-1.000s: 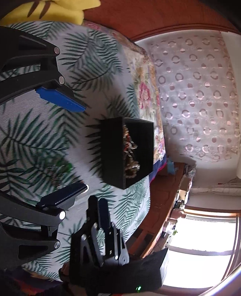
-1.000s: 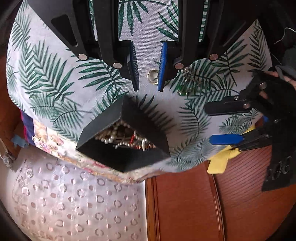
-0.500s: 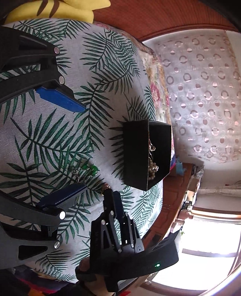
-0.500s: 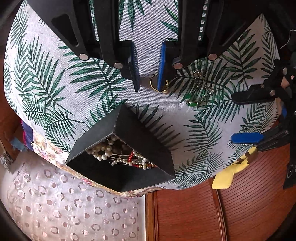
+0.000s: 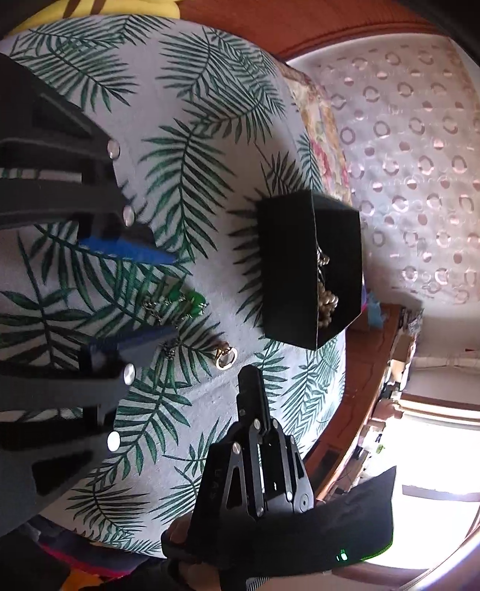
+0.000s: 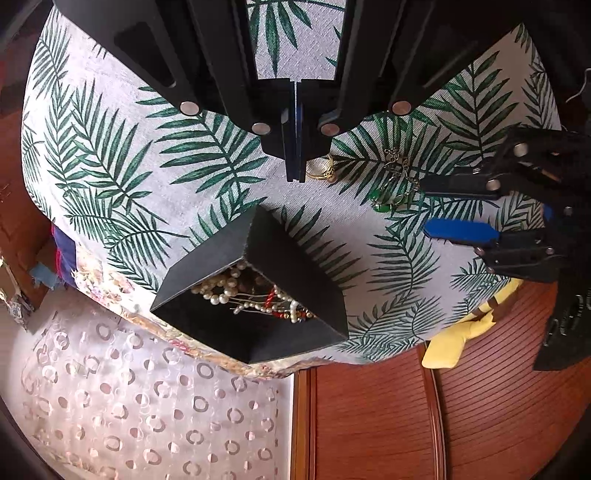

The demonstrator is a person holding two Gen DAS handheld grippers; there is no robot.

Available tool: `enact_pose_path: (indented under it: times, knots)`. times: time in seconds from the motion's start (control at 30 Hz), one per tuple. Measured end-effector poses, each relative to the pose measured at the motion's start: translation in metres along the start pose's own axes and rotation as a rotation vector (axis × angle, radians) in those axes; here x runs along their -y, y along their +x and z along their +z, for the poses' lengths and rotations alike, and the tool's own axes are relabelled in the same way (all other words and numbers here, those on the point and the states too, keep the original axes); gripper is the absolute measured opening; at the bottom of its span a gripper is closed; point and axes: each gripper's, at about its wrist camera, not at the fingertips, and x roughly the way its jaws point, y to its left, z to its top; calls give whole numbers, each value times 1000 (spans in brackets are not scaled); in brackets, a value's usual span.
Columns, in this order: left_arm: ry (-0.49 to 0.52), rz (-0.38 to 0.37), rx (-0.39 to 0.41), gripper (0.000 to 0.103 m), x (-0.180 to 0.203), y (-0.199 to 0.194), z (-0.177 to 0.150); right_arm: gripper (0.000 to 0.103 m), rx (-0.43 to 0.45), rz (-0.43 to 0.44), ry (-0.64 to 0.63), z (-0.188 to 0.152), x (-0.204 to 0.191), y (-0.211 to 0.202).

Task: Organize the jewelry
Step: 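Grasp the green-stone earring with the left tool while the right tool grasps the gold ring, then lower the earring and gold ring into the black box while opening both tools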

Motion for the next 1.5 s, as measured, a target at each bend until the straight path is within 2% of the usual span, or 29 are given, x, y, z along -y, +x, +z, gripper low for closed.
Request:
enact_pose_path:
  times: [0.17, 0.5, 0.57, 0.63, 0.7, 0.93, 1.13, 1.17, 1.2, 1.3, 1.5]
  knots:
    - [2, -6, -31, 10, 0, 15, 8, 0, 22, 22, 17, -1, 2, -6]
    - [49, 38, -31, 4, 4, 20, 10, 1, 65, 47, 32, -4, 1, -18]
    - [29, 55, -16, 4, -1, 16, 9, 4, 55, 53, 26, -5, -2, -15]
    - [3, 47, 8, 4, -7, 6, 8, 18, 42, 57, 19, -6, -6, -10]
    - [-10, 51, 30, 4, -12, -4, 7, 20, 35, 59, 15, -7, -10, -5]
    - [-43, 58, 90, 4, -19, -28, 10, 20, 2, 56, -3, -3, -20, 9]
    - [-52, 56, 102, 4, -19, -33, 9, 20, -31, 23, -13, 1, -21, 18]
    - [-53, 56, 104, 4, -19, -34, 10, 19, -32, 16, -20, 1, -23, 18]
    - [-54, 54, 106, 4, -19, -35, 10, 12, -31, 6, -30, 1, -24, 18]
    - [-54, 53, 116, 4, -17, -38, 13, 7, -27, -6, -42, 1, -25, 17]
    - [-49, 60, 144, 4, -15, -45, 24, 7, 21, -5, -28, 2, -18, 3]
